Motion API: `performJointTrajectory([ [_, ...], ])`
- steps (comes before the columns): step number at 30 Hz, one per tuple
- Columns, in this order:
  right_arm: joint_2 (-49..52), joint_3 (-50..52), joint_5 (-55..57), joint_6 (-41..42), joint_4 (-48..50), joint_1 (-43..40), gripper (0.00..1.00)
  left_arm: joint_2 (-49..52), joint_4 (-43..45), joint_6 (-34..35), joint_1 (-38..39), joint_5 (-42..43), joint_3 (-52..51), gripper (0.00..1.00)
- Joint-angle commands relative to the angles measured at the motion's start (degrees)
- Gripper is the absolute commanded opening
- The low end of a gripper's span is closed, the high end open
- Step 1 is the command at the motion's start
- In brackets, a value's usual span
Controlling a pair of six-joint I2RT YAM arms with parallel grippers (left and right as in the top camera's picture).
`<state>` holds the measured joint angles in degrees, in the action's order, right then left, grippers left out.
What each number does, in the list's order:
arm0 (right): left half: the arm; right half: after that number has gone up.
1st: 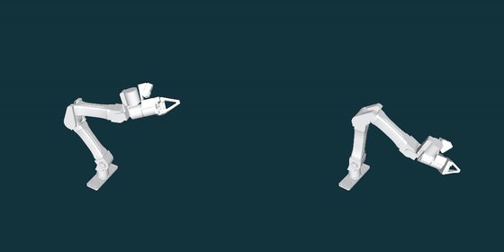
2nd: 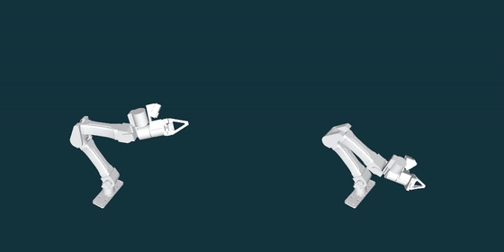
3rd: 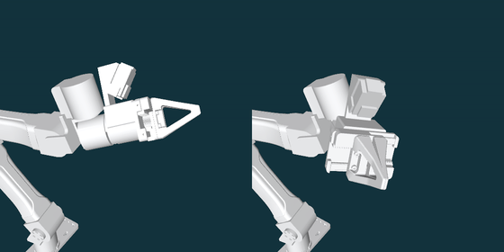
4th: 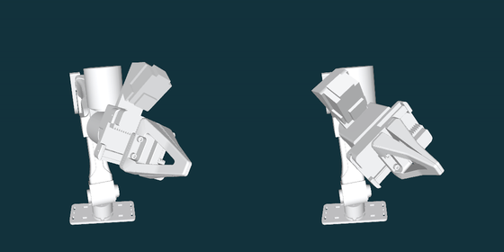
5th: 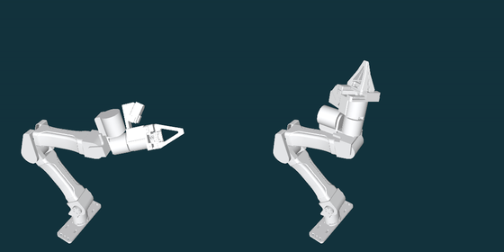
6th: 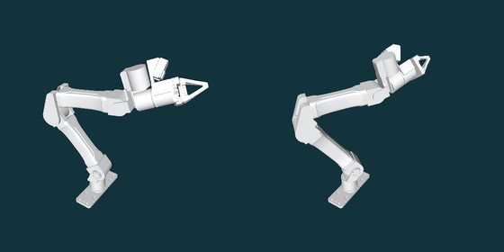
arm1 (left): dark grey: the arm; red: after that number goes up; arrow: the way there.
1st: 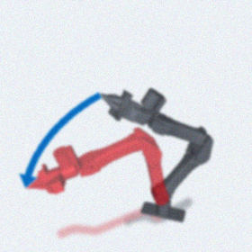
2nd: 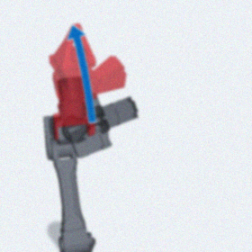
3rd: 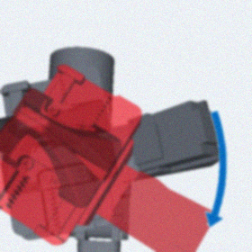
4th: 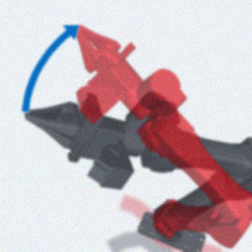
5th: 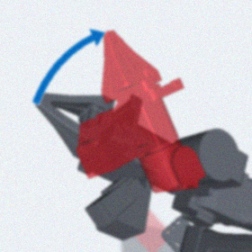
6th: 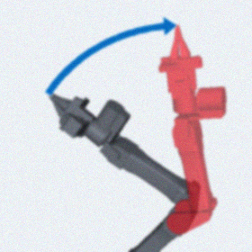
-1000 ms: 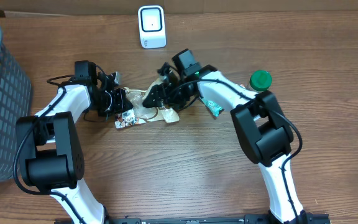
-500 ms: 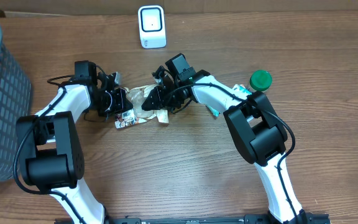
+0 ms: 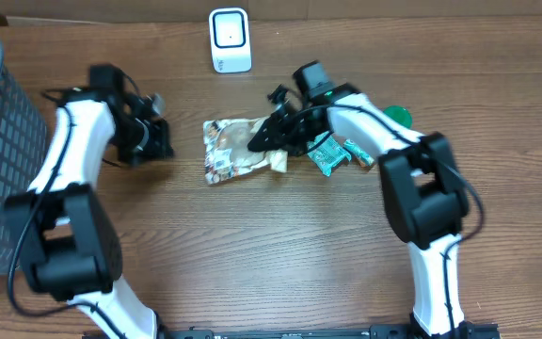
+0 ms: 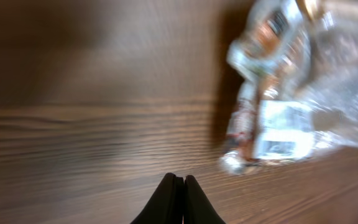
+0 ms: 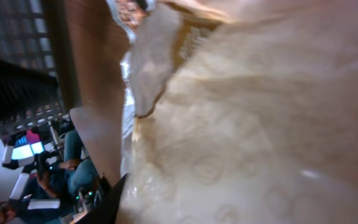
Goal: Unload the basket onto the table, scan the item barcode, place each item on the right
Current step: 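Release the pouch with the left gripper and lift it with the right, then hold the PanTree pouch in front of the scanner with the right gripper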
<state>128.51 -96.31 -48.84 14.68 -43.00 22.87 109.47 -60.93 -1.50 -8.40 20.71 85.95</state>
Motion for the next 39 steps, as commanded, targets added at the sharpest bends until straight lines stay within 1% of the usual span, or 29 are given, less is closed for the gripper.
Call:
performJointTrajectory([
  [1, -12.11, -0.57, -1.46, -7.69, -3.3, -0.92, 0.08, -6.82, -1.6, -1.53, -2.29, -2.03, 5.03, 0.08],
  [3, -16.22, -0.57, -1.46, -8.17, -6.05, -2.34, 0.08, -8.04, -1.77, -1.53, -3.06, -2.34, 5.05, 0.11],
  [6, -22.95, -0.57, -1.81, -8.13, -10.25, -5.38, 0.07, -8.07, -3.02, -1.53, -3.48, -5.88, 4.85, 0.13],
  [7, -24.41, -0.57, -2.29, -8.13, -11.21, -6.12, 0.06, -7.93, -3.43, -1.51, -3.48, -7.02, 4.81, 0.16],
  [10, -28.57, -0.57, -5.29, -8.11, -13.6, -8.13, 0.06, -7.48, -3.78, -1.49, -3.48, -9.92, 4.74, 0.27],
  [13, -32.2, -0.57, -7.21, -7.8, -15.13, -9.44, 0.06, -7.19, -3.34, -1.46, -3.48, -10.71, 4.68, 0.49],
  [14, -33.14, -0.57, -7.21, -7.45, -15.41, -9.66, 0.06, -7.13, -3.21, -1.46, -3.48, -10.71, 4.68, 0.63],
  [15, -34.12, -0.57, -7.41, -7.32, -15.56, -9.86, 0.06, -7.04, -3.15, -1.49, -3.48, -10.75, 4.68, 0.9],
  [16, -35.08, -0.57, -7.43, -7.23, -15.65, -9.9, 0.06, -7.04, -3.08, -1.53, -3.48, -11.02, 4.68, 1.0],
  [21, -38.49, -0.57, -7.41, -7.02, -15.96, -9.77, 0.07, -7.02, -3.13, -1.53, -3.5, -15.17, 4.68, 0.99],
  [23, -38.77, -0.57, -7.34, -7.02, -15.89, -9.77, 0.08, -7.02, -3.15, -1.53, -3.5, -15.19, 4.68, 1.0],
  [24, -38.77, -0.57, -6.21, -6.84, -15.69, -9.75, 0.1, -7.02, -3.13, -1.51, -3.5, -15.17, 4.68, 1.0],
  [26, -38.77, -0.57, -1.25, -2.25, -13.49, -9.31, 0.1, -7.02, -3.13, -1.53, -3.48, -15.17, 4.68, 0.99],
  [29, -38.75, -1.03, 7.5, 2.64, -6.71, -6.56, 0.1, -7.02, -3.13, -1.53, -3.48, -15.17, 4.68, 1.0],
  [31, -38.66, -1.77, 16.9, 4.63, -2.19, -3.56, 0.1, -7.02, -3.13, -1.53, -3.48, -15.17, 4.68, 0.99],
  [33, -38.64, -2.03, 29.97, 4.59, 1.79, -0.28, 0.1, -7.02, -3.15, -1.53, -3.48, -15.17, 4.68, 0.99],
  [34, -38.47, -2.01, 38.53, 3.65, 3.91, 1.57, 0.1, -7.02, -3.13, -1.53, -3.48, -15.17, 4.68, 1.0],
  [36, -37.11, -2.01, 53.79, -1.18, 8.57, 5.16, 0.1, -7.02, -3.13, -1.53, -3.48, -15.17, 4.68, 1.0],
  [39, -33.05, -2.01, 67.65, -8.26, 17.25, 8.7, 0.06, -7.02, -3.15, -1.53, -3.48, -15.17, 4.68, 1.0],
])
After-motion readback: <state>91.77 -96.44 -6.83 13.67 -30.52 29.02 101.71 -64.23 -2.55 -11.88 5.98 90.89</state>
